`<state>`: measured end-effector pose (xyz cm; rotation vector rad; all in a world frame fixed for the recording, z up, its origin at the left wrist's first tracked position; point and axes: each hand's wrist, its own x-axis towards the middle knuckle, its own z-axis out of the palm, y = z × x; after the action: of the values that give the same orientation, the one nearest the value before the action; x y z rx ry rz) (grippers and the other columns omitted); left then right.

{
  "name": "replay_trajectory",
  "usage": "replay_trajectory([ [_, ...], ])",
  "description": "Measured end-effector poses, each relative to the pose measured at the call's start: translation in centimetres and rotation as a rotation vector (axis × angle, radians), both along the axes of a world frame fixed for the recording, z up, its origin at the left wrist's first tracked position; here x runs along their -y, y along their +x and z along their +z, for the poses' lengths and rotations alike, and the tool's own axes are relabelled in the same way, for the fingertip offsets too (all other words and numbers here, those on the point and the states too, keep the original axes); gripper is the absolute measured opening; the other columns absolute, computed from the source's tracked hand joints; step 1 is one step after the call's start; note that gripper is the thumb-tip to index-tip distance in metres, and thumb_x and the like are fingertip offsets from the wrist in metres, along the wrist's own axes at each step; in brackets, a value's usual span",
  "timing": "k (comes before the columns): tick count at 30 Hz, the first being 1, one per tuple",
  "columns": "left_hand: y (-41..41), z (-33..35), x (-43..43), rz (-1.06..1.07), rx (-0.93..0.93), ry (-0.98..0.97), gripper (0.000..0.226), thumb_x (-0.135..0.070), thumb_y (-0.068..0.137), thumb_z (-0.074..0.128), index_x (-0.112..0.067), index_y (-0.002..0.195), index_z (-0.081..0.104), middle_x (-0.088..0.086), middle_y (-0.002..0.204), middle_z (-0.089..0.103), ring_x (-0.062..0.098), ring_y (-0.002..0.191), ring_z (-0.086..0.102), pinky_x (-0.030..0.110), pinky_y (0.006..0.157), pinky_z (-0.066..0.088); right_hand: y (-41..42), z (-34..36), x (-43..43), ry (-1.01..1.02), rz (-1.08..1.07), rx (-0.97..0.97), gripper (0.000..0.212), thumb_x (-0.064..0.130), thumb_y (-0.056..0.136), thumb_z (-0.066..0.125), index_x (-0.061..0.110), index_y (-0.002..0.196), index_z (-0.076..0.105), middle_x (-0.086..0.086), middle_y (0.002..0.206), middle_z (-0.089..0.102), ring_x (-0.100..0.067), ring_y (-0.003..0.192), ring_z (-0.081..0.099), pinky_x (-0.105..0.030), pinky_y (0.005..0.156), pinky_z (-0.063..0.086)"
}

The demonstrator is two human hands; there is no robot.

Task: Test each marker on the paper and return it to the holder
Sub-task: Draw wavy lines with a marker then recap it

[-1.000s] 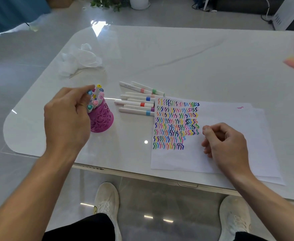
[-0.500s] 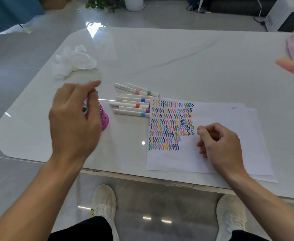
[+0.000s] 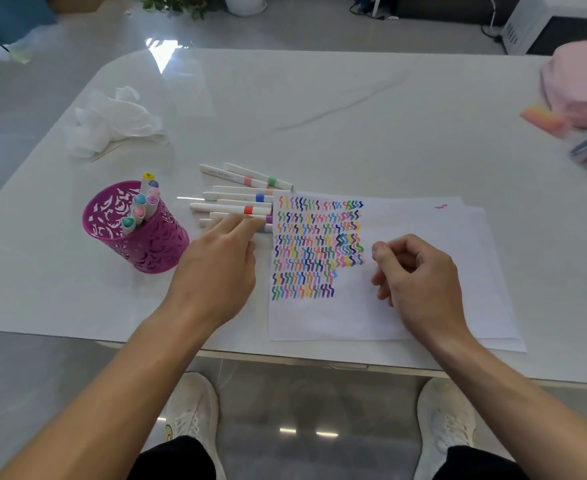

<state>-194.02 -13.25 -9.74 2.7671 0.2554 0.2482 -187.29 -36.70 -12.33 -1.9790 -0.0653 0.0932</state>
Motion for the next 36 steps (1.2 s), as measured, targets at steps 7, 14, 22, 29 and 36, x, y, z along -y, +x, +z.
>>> replay_trajectory([
  [7,1.9,-2.1,0.4,0.045,-0.034,0.069,0.040,-0.014,0.100,0.051,-0.020,0.139,0.055,0.000,0.134,0.056,0.023,0.125,0.047,0.042,0.088,0.051,0.2,0.1,0.5,0.007,-0.001,-0.016,0.025,0.026,0.098,0.067,0.014,0.076,0.065,-0.001,0.060,0.069,-0.015,0.046,0.061,-0.028,0.052,0.046],
  [14,2.2,-2.7,0.5,0.119,0.003,0.097,0.014,-0.026,0.095,0.065,-0.016,0.104,0.069,0.001,0.106,0.059,0.022,0.106,0.052,0.039,0.070,0.051,0.2,-0.1,0.9,-0.001,0.024,-0.055,0.023,0.026,0.098,0.066,0.016,0.078,0.066,-0.001,0.061,0.069,-0.014,0.047,0.061,-0.025,0.050,0.046],
  [22,2.2,-0.6,0.4,0.154,0.293,0.002,0.008,-0.020,0.098,0.062,-0.015,0.100,0.068,-0.001,0.097,0.072,0.024,0.099,0.053,0.028,0.069,0.036,0.1,-0.3,0.8,-0.048,0.034,-0.060,0.022,0.028,0.099,0.066,0.018,0.079,0.066,0.003,0.064,0.071,-0.011,0.050,0.065,-0.030,0.055,0.054],
  [29,2.0,1.8,2.0,-0.006,0.625,-0.163,0.017,-0.012,0.101,0.059,-0.010,0.115,0.068,-0.008,0.101,0.063,0.020,0.097,0.054,0.033,0.078,0.049,0.1,-0.1,0.7,-0.033,0.042,-0.041,0.021,0.028,0.099,0.066,0.018,0.080,0.067,0.002,0.064,0.071,-0.010,0.051,0.065,-0.025,0.054,0.049],
  [36,1.4,2.7,4.2,-0.111,0.534,-0.514,0.026,-0.011,0.098,0.062,-0.021,0.122,0.061,-0.004,0.103,0.068,0.018,0.095,0.067,0.039,0.081,0.055,-0.4,0.6,0.3,0.033,0.141,0.078,0.008,0.030,0.095,0.070,0.025,0.091,0.067,0.008,0.078,0.072,-0.011,0.072,0.069,-0.028,0.063,0.054],
])
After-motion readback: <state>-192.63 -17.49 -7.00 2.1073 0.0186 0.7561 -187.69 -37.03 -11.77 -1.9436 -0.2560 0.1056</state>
